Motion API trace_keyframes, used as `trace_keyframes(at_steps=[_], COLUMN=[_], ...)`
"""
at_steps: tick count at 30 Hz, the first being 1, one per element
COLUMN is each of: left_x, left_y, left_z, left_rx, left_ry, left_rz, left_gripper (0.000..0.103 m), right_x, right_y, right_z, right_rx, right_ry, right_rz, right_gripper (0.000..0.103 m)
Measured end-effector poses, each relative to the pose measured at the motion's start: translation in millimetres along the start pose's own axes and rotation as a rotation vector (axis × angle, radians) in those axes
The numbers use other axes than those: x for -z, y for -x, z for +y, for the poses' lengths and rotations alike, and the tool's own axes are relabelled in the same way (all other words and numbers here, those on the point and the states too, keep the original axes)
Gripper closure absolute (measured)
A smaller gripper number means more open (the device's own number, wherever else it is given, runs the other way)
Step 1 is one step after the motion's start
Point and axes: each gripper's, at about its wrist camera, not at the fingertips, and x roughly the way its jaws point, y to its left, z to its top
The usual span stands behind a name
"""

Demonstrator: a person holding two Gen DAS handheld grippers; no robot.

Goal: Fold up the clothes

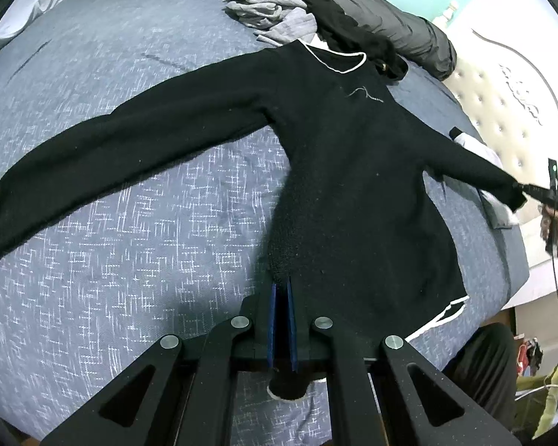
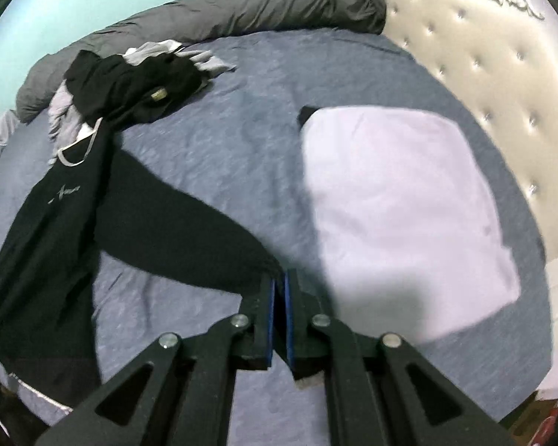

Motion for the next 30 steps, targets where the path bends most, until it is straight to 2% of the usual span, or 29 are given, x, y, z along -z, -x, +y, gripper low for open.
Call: trace_keyframes(at_steps=[6, 10, 14, 17, 19, 21, 23, 24, 27, 30], left_x=[0.0, -1.0, -2.0, -3.9, -4.8, -5.2, -5.2, -5.2, -4.6, -2.5], left_y=[-3.4, -4.1, -4.8, -5.4, -5.2, -4.9, -5.0, -5.1, -4.5, -3.4], left_z=[-3.4, -6.3, -9.7, -11.0, -11.2, -11.8, -13.0, -13.9, -17.3, -17.6], left_rx=[-0.021, -0.032, -0.041, -0.046, -0.042, -0.039, -0.033, -0.03, -0.025, -0.013], left_ry=[-0.003, -0.006, -0.016, -0.018, -0.018, -0.019, -0.024, -0.027, -0.039, -0.033], left_rz=[0.016, 0.027, 0.038, 0.044, 0.044, 0.045, 0.047, 0.048, 0.044, 0.034], left_gripper=[0.098, 0.098, 0.098, 0.098, 0.098, 0.098, 0.098, 0.098, 0.098, 0.098], right_x=[-47.3, -65.5, -70.5, -64.1, -54.9, -41.3, -25.3, -17.4, 11.2, 45.1], right_y=[-10.4, -28.0, -43.7, -48.1, -41.0, -26.4, -11.3, -7.0, 3.5, 1.6], right_z=[-31.1, -47.2, -57.8, -60.3, -59.5, -57.0, -56.2, -55.6, -46.4, -16.3], right_rx=[0.088, 0.169, 0.205, 0.226, 0.199, 0.148, 0.071, 0.021, -0.116, -0.228], right_ry=[-0.002, 0.008, 0.018, 0.004, -0.036, -0.081, -0.144, -0.173, -0.236, -0.231], right_rz=[-0.02, -0.013, -0.025, -0.05, -0.09, -0.145, -0.192, -0.199, -0.194, -0.127], right_gripper=[0.099, 0.099, 0.099, 0.093, 0.09, 0.082, 0.057, 0.054, 0.053, 0.051])
